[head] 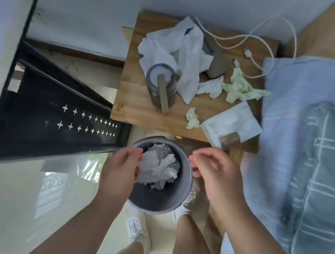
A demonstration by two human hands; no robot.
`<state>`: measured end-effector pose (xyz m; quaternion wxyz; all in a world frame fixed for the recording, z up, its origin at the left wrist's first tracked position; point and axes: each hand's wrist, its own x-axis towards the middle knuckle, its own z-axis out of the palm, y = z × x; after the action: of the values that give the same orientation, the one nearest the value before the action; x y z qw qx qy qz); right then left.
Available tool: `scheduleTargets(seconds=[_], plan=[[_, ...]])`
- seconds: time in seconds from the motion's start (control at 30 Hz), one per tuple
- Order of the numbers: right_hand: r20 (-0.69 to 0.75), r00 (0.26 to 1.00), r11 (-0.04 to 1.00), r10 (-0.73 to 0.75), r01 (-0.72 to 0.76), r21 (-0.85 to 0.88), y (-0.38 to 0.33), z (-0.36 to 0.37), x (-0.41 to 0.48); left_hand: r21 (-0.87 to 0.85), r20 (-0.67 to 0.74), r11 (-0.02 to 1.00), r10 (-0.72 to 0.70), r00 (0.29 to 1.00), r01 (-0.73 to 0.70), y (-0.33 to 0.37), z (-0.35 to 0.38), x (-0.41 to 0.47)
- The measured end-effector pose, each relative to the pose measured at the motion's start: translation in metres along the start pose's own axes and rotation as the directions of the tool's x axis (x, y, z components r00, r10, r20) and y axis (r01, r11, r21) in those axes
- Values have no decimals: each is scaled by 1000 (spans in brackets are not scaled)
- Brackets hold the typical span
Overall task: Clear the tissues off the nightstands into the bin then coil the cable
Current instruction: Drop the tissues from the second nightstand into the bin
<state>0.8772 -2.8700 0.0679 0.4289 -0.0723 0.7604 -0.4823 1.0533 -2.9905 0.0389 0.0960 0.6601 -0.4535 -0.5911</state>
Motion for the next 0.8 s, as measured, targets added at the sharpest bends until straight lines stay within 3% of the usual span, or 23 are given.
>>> scheduleTargets(seconds=[0.33, 0.5, 0.8], plan=[[-84, 981, 985, -173, 173, -10, -104, -24, 77, -95, -93, 979, 169, 981, -178, 123, 2, 49], [-63, 961, 951, -271, 257, -173, -118, -5, 131, -34, -62, 981, 187, 980, -189, 157, 5, 101], [-26, 956, 841, -293, 245, -483, -105, 35, 193, 132, 98, 981, 130, 987, -142, 183, 37, 156]])
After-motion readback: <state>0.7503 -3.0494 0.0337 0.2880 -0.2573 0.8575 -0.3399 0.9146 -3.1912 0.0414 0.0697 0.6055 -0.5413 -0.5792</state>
